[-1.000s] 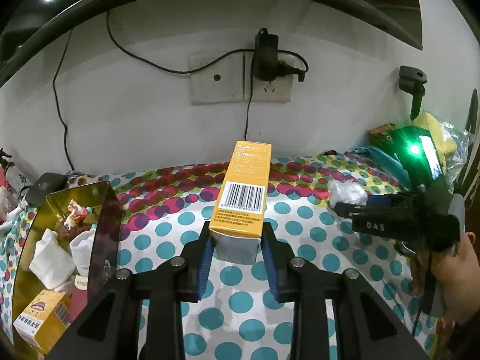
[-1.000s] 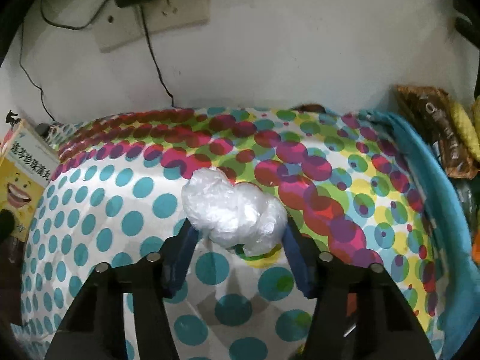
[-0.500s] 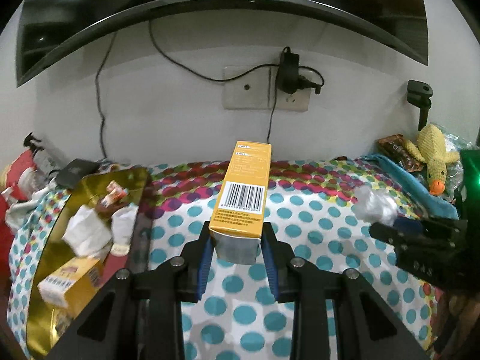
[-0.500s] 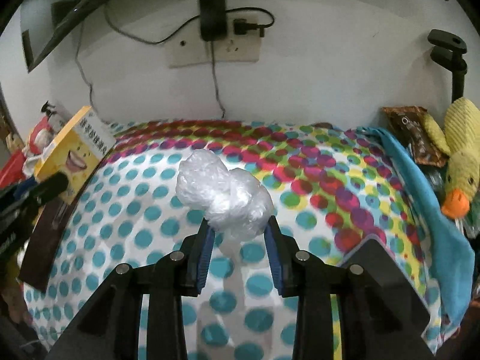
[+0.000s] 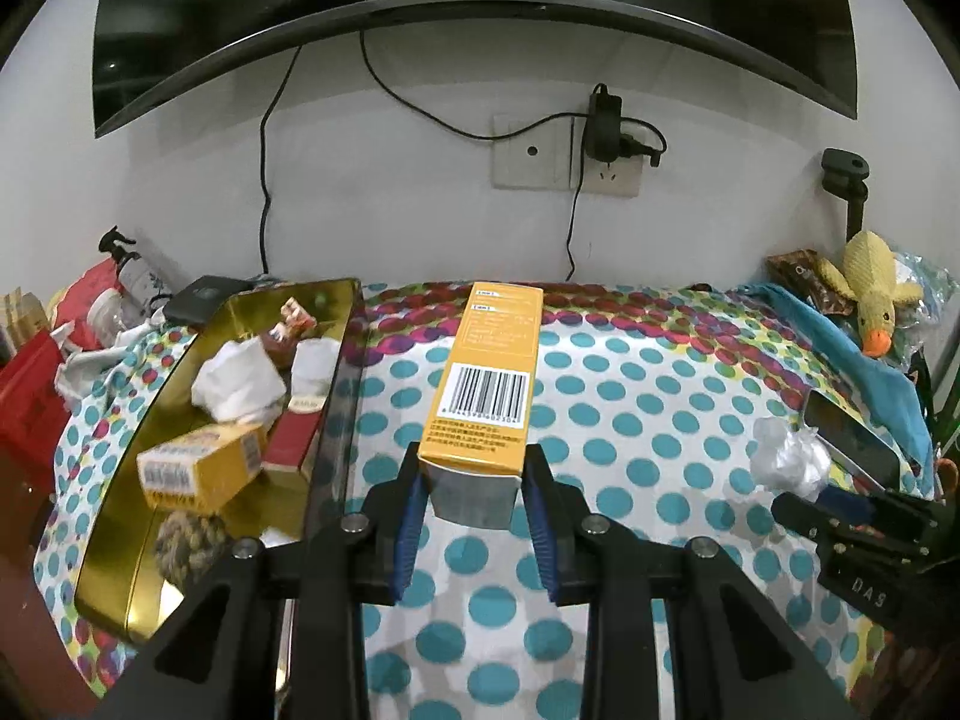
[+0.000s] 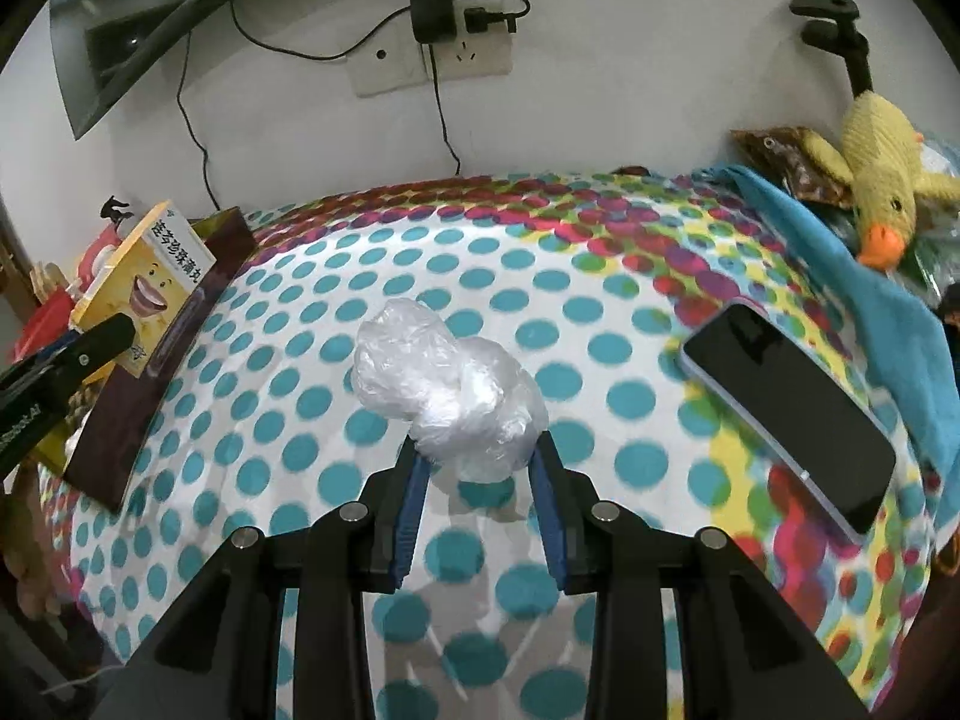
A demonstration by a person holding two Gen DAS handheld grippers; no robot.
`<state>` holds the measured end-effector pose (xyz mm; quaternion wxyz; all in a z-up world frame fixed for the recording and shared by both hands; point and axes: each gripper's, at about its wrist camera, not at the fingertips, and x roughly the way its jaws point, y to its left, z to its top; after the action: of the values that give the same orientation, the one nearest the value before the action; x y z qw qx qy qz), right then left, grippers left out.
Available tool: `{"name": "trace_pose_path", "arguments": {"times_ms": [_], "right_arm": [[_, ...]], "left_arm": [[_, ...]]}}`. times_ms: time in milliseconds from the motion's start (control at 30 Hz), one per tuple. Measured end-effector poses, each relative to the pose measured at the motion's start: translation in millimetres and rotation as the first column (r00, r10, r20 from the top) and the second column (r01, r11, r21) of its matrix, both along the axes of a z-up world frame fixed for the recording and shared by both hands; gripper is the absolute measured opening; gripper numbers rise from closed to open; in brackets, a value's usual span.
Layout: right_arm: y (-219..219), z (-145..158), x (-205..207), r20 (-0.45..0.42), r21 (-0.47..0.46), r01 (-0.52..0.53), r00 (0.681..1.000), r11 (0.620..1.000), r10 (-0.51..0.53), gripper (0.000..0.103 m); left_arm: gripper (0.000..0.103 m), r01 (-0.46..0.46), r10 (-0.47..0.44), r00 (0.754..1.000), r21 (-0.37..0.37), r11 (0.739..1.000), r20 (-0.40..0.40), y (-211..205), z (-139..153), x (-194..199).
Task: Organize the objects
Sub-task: 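Carry the yellow box toward the tray with the left tool while the right tool carries the bundle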
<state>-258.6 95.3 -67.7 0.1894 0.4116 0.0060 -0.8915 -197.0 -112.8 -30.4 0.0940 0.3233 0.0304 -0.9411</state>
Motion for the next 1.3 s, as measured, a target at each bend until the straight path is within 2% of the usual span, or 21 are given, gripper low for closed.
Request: {"name": "trace_pose_path", "arguments": {"times_ms": [667, 1033, 1300], "right_arm": [[-5.5, -1.6, 60.5, 0.001, -0.04, -0.032, 0.999, 0.999, 0.032, 0.032], [-21.2, -1.3, 68.4, 0.004, -0.034, -0.063, 0.998, 0.997, 0.064, 0.033], [-32.9, 0.6, 72.2, -0.003, -0.029, -0.089, 0.996, 0.996, 0.089, 0.034]], "left_arm": [[0.031, -0.023, 0.022, 1.0, -0.009, 1.0, -0.019, 4.8, 6.0, 36.4], [0.031, -0.1, 0.1, 0.995, 0.024, 0.995, -0.018, -32.1, 3.9, 42.5], [0.031, -0.228, 0.227, 0.974, 0.048, 0.973, 0.024, -86.8, -8.5, 45.8]]}}
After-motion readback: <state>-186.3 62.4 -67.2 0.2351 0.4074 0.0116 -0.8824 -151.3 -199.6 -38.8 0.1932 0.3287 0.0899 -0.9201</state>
